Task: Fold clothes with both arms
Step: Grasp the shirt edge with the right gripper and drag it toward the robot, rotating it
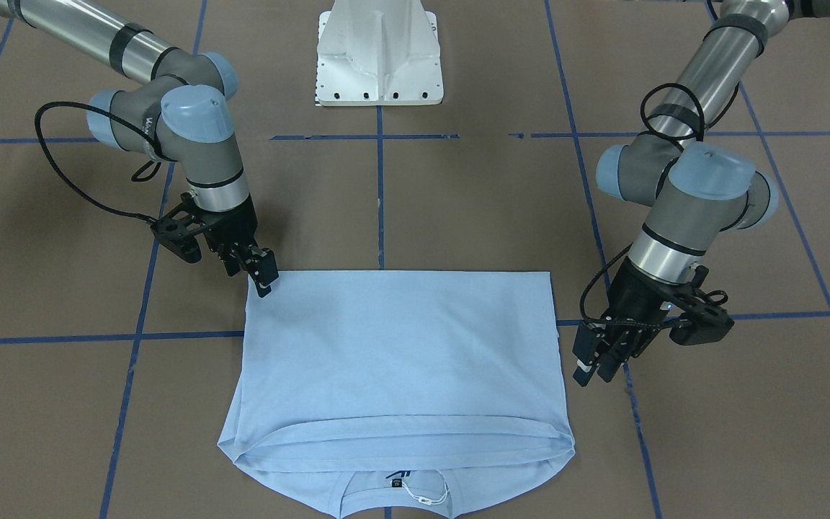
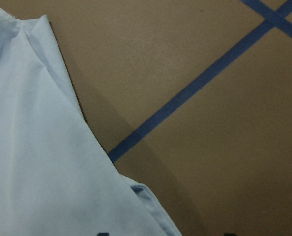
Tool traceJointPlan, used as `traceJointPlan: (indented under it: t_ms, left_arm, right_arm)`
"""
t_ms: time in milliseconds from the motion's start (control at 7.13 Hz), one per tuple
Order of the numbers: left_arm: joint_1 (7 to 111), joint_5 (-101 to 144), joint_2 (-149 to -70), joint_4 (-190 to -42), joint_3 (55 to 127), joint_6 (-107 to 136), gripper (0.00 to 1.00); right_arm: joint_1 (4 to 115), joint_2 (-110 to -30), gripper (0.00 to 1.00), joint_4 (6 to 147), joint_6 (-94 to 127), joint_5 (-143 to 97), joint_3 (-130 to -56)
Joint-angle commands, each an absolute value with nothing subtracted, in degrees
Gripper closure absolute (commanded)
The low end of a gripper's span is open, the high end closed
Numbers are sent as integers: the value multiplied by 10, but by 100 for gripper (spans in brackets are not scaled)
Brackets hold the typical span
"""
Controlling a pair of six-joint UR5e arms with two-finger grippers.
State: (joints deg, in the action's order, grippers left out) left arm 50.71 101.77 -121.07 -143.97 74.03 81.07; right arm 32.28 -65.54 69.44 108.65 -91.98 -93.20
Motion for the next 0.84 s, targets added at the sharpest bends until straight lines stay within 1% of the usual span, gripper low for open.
traceJointPlan:
  t_ms: [0,140,281,701]
  left_arm:
    - [507,1017,-1211,-1440,741,812,46]
    - [507,1018,-1211,-1440,741,812,45]
    - [507,1018,-1212,-1440,742,812,43]
    - [506,1018,-1211,-1440,747,812,42]
  right_arm:
    - [319,-655,53,694,1089,-920,-933]
    - [318,-654,84,694,1088,-922,-933]
    - [318,-654,100,694,1087,-924,-934]
    - [319,-655,100,694,1087,-925,-945]
